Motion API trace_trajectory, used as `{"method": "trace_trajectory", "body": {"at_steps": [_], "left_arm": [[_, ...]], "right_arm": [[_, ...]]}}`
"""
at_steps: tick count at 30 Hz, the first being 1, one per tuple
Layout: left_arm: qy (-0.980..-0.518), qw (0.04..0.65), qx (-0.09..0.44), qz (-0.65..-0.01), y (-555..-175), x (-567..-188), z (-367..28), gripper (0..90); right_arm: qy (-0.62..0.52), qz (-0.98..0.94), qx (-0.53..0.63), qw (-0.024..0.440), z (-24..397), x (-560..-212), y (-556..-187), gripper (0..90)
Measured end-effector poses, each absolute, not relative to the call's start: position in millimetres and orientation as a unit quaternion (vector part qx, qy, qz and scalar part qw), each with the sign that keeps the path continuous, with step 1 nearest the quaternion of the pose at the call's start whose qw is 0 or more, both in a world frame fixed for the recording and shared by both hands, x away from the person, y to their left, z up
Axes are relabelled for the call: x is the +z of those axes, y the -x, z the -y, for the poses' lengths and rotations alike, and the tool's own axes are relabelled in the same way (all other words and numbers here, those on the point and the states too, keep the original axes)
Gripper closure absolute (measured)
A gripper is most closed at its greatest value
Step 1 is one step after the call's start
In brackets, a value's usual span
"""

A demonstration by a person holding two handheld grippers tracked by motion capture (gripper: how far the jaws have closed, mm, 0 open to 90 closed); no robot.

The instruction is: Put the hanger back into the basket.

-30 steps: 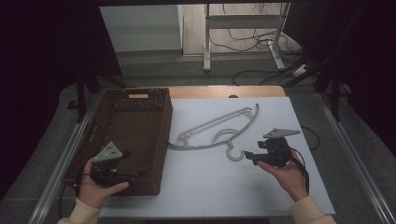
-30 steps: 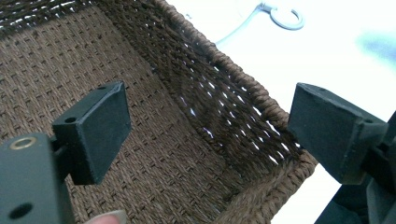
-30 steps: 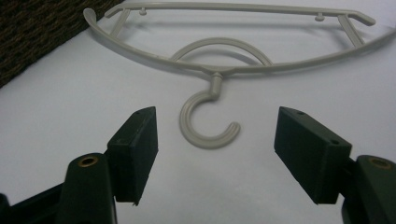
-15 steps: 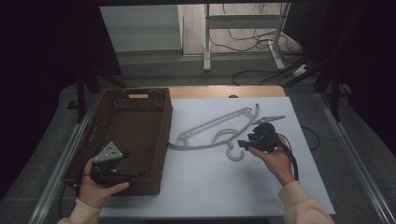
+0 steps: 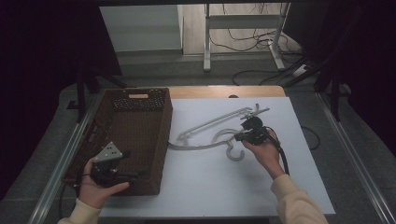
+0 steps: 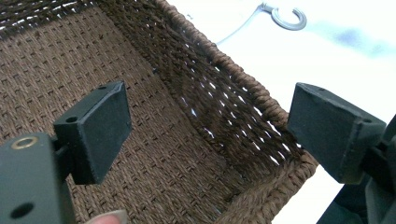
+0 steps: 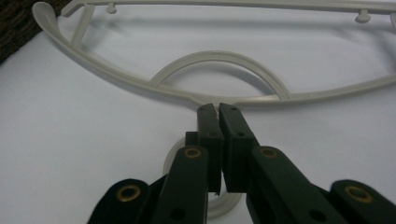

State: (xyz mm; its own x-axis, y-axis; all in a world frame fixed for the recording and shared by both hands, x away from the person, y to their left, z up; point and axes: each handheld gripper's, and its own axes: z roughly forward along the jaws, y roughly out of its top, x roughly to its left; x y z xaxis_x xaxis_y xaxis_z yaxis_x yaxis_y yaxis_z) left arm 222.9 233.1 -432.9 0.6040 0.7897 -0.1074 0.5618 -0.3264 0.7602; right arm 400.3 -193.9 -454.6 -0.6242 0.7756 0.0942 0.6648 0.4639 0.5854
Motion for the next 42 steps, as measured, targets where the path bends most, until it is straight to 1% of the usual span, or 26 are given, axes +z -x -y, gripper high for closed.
{"method": "trace_trajectory", "body": {"at_steps": [6,15,23,28,35,42], "left_arm": [[-0.803,0.398,0.141,-0.42,-223.3,-433.5,-232.3,13.5],[-0.805,0.395,0.141,-0.419,-223.2,-434.0,-231.4,13.5],[-0.803,0.396,0.141,-0.423,-223.4,-434.3,-234.9,13.6],[-0.803,0.396,0.141,-0.423,-223.5,-434.7,-234.9,13.6],[-0.804,0.394,0.14,-0.423,-224.0,-435.9,-234.5,13.7],[-0.804,0.394,0.141,-0.423,-223.8,-434.8,-234.3,13.7]], "right_arm": [[-0.423,-0.853,0.291,0.092,183.2,-459.1,-414.3,89.7],[-0.406,-0.87,0.259,0.106,159.0,-478.7,-432.4,89.7],[-0.403,-0.876,0.242,0.104,147.7,-494.9,-444.0,89.6],[-0.394,-0.884,0.229,0.105,139.9,-503.7,-444.0,89.6],[-0.39,-0.887,0.224,0.1,141.3,-502.7,-439.1,89.6],[-0.389,-0.889,0.227,0.078,151.9,-502.1,-423.3,89.7]]}}
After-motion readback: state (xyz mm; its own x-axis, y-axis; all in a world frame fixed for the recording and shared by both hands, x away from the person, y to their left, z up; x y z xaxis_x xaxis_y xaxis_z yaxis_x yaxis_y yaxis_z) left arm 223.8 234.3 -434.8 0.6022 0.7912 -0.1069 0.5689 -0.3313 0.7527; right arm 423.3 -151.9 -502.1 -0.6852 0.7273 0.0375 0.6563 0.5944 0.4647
